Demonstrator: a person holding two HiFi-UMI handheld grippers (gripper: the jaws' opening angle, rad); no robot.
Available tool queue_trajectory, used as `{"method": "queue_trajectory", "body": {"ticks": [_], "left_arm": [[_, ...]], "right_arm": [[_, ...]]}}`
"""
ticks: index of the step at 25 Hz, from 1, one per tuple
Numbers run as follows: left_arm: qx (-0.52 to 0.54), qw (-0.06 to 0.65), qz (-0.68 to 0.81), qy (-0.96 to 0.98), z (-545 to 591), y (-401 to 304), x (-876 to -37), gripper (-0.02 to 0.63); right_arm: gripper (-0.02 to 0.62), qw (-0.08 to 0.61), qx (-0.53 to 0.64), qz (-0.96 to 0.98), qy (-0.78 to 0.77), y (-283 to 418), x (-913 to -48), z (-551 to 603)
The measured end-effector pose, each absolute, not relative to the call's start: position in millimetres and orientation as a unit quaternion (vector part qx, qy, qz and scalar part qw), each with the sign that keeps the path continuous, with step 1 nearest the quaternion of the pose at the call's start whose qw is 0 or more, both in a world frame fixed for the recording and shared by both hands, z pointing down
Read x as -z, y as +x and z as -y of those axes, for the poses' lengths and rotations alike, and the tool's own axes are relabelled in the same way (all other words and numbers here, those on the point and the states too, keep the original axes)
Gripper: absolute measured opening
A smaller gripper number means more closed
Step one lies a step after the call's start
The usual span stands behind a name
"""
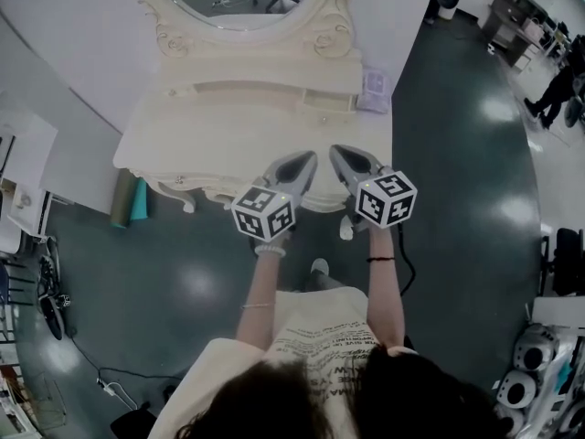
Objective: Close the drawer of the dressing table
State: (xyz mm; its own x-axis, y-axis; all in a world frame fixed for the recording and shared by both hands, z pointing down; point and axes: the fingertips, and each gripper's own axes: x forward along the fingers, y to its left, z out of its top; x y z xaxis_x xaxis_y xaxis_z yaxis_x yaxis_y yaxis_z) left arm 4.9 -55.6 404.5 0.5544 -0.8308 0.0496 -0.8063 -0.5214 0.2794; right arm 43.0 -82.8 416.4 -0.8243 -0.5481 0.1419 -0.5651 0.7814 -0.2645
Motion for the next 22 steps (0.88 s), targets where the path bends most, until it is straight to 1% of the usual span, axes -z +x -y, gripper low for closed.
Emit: {"method": "queue_trajectory", "body": {"ticks": [10, 22], "left_arm": [[0.043, 0.146, 0.476, 0.866, 99, -10, -412, -0.002], [0.036, 0.161, 0.476, 0.864, 132, -16, -425, -0.002]], "right_arm": [[0.003, 0.042, -0.166, 0.947, 0.271, 21, -430, 126], [0.003, 0.048, -0.18, 0.945, 0.269, 16, -436, 160]]}}
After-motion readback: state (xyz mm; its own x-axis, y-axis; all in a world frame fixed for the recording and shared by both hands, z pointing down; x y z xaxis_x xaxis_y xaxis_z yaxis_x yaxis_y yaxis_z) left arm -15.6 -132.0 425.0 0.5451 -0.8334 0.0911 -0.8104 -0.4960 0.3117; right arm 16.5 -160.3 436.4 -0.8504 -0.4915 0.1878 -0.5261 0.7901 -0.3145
